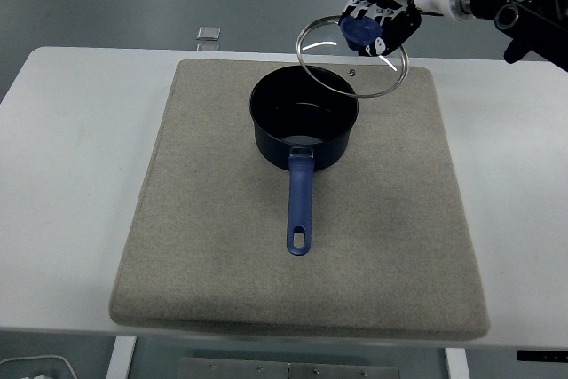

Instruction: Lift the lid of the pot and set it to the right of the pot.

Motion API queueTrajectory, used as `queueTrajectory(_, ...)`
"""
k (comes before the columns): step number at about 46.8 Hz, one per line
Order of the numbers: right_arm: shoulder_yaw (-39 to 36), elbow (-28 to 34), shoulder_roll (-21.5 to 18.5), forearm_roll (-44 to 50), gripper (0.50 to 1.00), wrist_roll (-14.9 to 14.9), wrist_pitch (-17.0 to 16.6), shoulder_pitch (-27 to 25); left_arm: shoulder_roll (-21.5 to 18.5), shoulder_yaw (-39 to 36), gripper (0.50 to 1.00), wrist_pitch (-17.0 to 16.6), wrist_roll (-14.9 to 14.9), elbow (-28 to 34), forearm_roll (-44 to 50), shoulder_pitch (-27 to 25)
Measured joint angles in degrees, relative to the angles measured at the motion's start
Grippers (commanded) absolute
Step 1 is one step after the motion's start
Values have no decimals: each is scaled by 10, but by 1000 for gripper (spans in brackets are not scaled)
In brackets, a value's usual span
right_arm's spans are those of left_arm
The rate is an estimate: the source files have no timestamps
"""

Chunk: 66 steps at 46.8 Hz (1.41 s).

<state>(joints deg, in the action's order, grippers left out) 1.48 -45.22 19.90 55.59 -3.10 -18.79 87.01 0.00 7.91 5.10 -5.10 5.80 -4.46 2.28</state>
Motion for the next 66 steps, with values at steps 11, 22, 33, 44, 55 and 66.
queueTrajectory(11, 8, 5, 37, 1, 500, 0, 5, -18, 0, 0, 1000, 0, 0, 0, 0, 1)
queueTrajectory(22, 8, 10, 56, 3, 500, 0, 10, -41, 0, 0, 1000, 0, 0, 0, 0, 0)
queueTrajectory(33, 10, 29, 51, 3, 500, 0, 41, -77, 0, 0, 1000, 0, 0, 0, 0, 0)
queueTrajectory(44, 28, 30, 46, 2, 500, -2, 66, -92, 0, 0, 1000, 0, 0, 0, 0, 0)
queueTrajectory(55, 30, 29, 26, 3, 535, -2, 74, -112, 0, 0, 1000, 0, 0, 0, 0, 0)
queueTrajectory(66, 31, 31, 14, 7, 739, 0, 92, -127, 0, 0, 1000, 0, 0, 0, 0, 0)
